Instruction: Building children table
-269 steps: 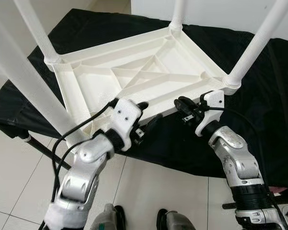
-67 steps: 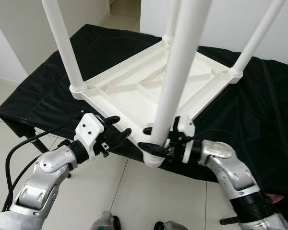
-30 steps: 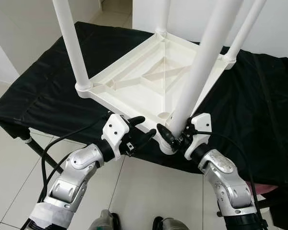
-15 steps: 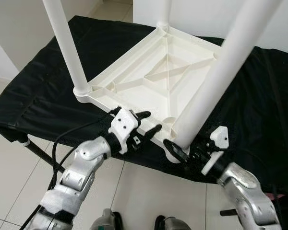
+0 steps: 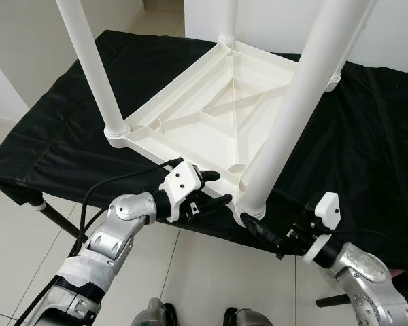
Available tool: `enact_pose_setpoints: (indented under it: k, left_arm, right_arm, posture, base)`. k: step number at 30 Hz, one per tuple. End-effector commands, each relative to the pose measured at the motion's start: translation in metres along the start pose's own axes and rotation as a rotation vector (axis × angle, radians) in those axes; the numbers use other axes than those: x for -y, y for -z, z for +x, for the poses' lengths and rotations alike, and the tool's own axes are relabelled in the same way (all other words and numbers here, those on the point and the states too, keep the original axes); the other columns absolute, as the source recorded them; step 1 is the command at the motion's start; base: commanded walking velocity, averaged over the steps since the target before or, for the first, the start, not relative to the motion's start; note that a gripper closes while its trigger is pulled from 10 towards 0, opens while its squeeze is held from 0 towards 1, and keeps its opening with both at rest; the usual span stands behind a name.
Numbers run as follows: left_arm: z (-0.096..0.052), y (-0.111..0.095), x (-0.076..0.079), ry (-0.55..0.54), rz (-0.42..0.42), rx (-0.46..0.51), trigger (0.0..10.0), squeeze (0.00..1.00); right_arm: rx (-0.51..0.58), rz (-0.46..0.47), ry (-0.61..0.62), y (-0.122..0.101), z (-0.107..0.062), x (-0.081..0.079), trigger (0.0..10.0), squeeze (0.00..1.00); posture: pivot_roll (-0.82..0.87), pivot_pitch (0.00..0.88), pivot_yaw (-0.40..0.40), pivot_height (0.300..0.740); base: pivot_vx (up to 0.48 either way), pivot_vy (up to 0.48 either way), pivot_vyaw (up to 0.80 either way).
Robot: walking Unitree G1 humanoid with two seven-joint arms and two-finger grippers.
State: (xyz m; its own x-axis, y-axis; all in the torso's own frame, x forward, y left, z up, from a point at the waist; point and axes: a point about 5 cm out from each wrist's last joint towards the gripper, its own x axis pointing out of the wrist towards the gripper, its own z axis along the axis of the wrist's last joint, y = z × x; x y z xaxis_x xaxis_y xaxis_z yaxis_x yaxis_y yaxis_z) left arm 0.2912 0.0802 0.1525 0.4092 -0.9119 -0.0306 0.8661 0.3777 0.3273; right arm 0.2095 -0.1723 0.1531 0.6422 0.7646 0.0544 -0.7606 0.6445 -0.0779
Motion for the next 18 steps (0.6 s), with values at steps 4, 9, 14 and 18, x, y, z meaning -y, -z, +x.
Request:
enact_pose_setpoints:
  k: [4,9,14,18]
  left_arm:
    - [-0.006,0.007,0.001,0.141,0.034,-0.048,10.0,1.00]
    - [-0.003,0.012,-0.005,0.152,0.084,-0.090,10.0,1.00]
    - [0.003,0.016,-0.007,0.159,0.109,-0.130,10.0,0.00]
    - [0.007,0.018,-0.006,0.187,0.097,-0.156,10.0,0.00]
  right_arm:
    - [0.005,0.005,-0.031,-0.004,-0.009,-0.001,10.0,0.00]
    - [0.023,0.013,-0.021,-0.008,-0.013,0.001,10.0,0.00]
    - [0.042,0.018,-0.018,-0.011,-0.017,-0.001,10.0,0.00]
    - [0.047,0.022,-0.014,-0.012,-0.018,-0.001,10.0,0.00]
  posture:
    - [-0.16,0.134,0.070,0.740]
    - [-0.16,0.138,0.075,0.740]
    - [-0.16,0.138,0.075,0.740]
    - [-0.16,0.138,0.075,0.740]
  base:
    - [0.000,0.000,0.00]
    - [0.000,0.000,0.00]
    - [0.000,0.000,0.00]
    - [0.000,0.000,0.00]
